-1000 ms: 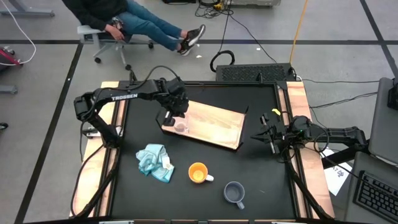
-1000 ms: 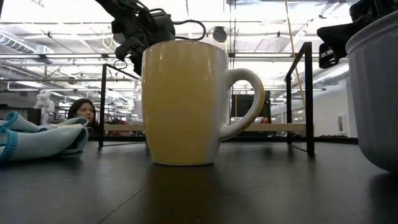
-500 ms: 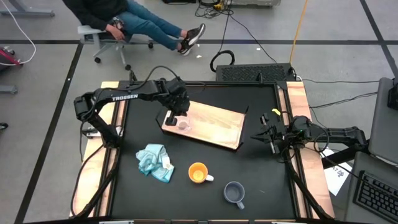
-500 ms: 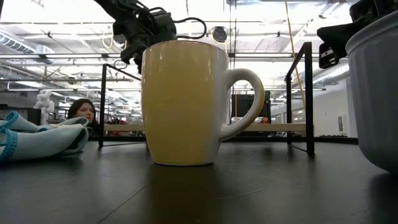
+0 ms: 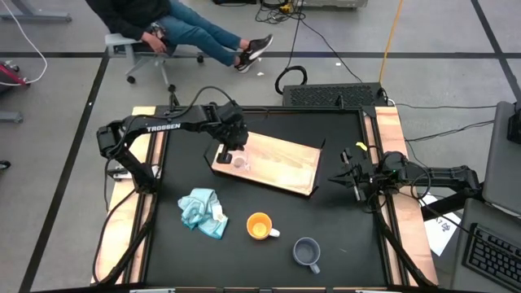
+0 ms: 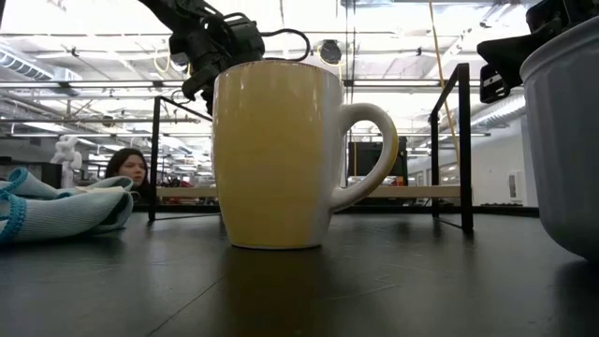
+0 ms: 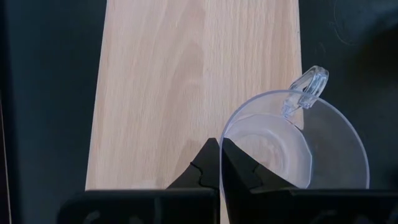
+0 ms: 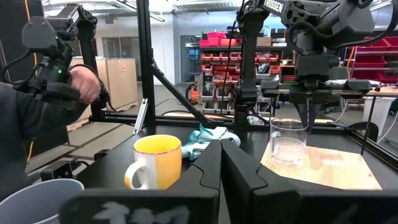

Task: Stack small to large cups/mugs on shelf
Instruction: Put the transparent mug on the shelf

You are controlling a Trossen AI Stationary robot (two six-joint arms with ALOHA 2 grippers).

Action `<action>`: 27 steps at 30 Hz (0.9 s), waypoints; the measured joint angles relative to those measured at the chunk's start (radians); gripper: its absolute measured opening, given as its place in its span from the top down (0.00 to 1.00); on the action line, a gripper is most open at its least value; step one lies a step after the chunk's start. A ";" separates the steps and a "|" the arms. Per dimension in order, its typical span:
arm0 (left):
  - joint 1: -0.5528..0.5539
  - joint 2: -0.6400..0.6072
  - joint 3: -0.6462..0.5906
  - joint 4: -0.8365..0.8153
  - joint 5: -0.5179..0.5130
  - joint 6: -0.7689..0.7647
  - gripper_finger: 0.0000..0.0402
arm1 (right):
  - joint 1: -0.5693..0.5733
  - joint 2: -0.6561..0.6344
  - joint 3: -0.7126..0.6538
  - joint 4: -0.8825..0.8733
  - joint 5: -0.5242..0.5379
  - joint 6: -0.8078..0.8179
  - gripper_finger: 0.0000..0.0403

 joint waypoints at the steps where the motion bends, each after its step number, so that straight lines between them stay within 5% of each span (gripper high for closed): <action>1: 0.003 0.000 0.000 0.000 0.000 -0.001 1.00 | 0.000 0.000 0.000 0.000 0.000 0.000 1.00; 27: 0.037 0.000 0.000 0.000 0.023 -0.048 0.99 | 0.000 0.000 0.000 0.000 0.000 0.000 1.00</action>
